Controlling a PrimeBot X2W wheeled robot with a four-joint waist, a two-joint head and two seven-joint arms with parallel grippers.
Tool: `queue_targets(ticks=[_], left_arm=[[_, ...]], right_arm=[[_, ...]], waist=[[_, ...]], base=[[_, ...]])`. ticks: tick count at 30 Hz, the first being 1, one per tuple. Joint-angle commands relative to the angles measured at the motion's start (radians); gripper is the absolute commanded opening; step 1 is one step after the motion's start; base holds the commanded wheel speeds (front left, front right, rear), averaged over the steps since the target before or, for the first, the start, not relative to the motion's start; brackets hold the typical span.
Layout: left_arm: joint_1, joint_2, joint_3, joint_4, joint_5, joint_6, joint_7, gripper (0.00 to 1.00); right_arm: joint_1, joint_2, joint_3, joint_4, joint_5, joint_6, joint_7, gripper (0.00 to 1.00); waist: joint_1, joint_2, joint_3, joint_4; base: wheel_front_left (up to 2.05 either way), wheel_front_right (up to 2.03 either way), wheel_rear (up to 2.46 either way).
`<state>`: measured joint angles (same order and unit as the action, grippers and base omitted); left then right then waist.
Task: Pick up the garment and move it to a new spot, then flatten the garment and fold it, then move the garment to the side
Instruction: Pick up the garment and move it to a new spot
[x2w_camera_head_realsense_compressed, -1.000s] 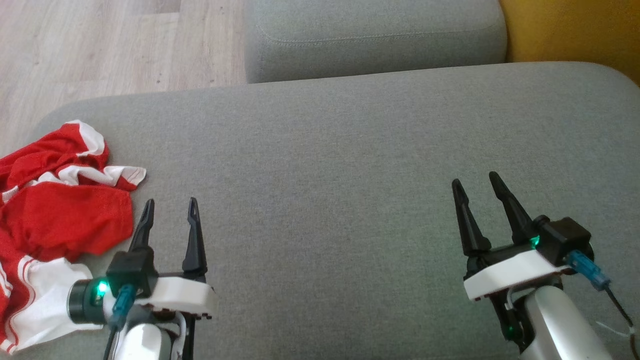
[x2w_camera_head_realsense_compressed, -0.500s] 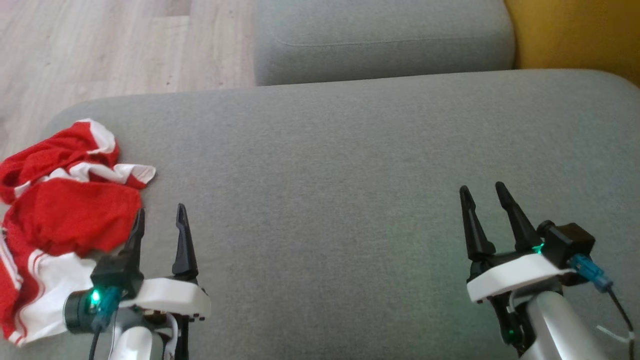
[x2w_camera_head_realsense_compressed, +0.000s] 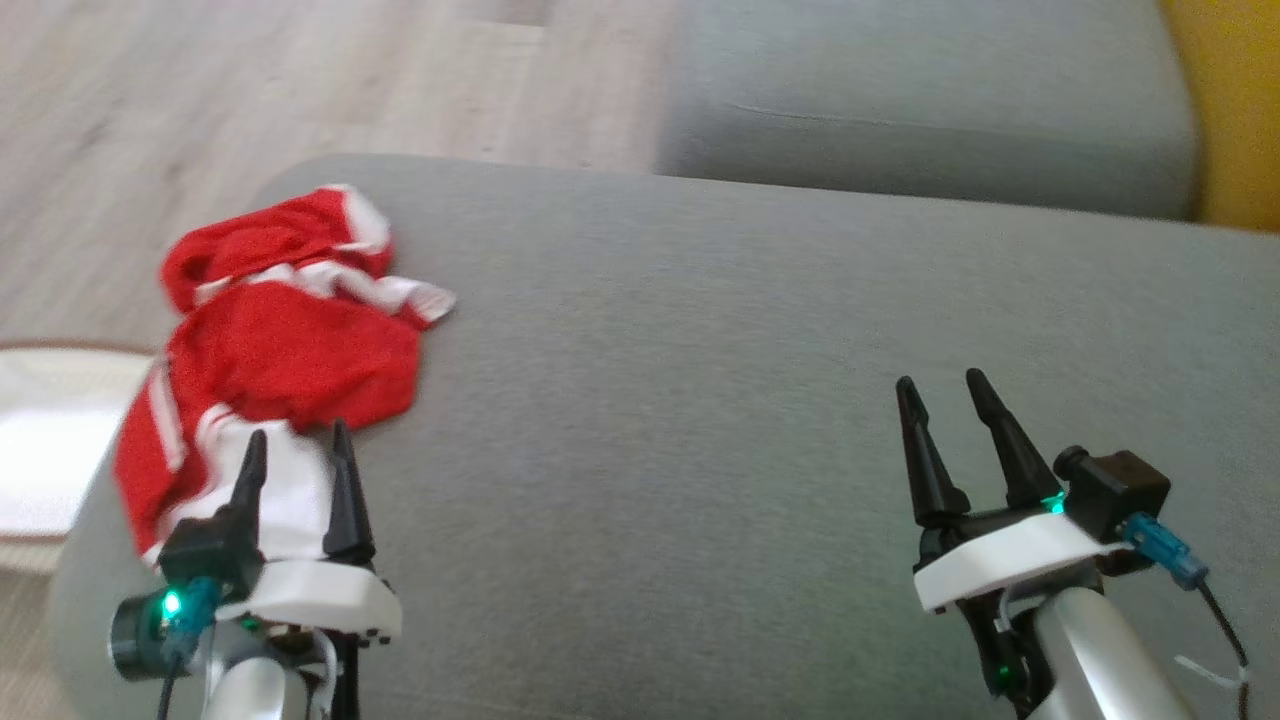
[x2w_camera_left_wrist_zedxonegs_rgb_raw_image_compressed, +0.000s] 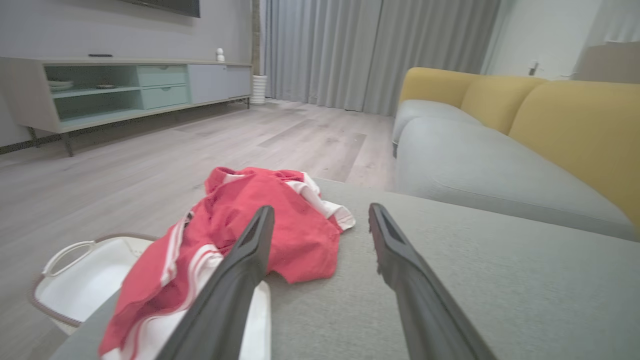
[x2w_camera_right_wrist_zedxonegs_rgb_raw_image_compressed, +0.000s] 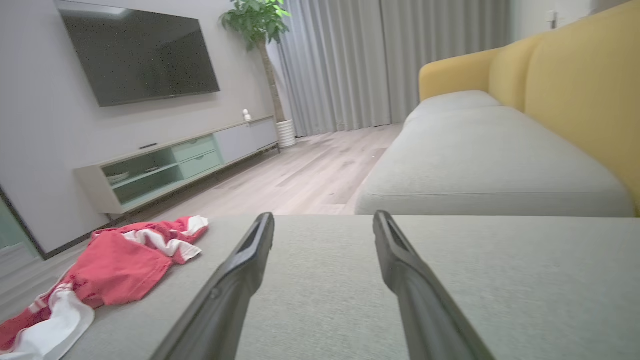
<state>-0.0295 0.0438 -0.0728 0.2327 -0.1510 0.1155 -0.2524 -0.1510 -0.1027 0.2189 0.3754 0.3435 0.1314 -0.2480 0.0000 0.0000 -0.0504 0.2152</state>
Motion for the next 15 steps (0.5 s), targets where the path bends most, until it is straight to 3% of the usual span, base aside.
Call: queue_targets(ticks=[1,11,15], left_arm=[[-0.048,0.008,0.045,-0.027,0.01,0.0,-0.009,1.0],[-0.042,0.012,0.076,-0.008,0.019,-0.015,-0.009,1.0],[-0.038,0.013,0.09,-0.008,0.011,-0.019,-0.009,1.0]], right_arm=[[-0.021,0.007,0.026,-0.039,0.007,-0.001,-0.014,1.0],[-0.004,0.022,0.058,-0.056,0.031,-0.001,-0.014,1.0],[-0.015,0.023,0.079,-0.057,0.035,-0.001,-0.014,1.0]], waist=[[0.0,0.0,-0.01,0.068],[0.0,0.0,-0.025,0.245],[0.0,0.0,-0.016,0.256]], base=[[0.0,0.0,0.0],[0.0,0.0,0.0],[0.0,0.0,0.0]])
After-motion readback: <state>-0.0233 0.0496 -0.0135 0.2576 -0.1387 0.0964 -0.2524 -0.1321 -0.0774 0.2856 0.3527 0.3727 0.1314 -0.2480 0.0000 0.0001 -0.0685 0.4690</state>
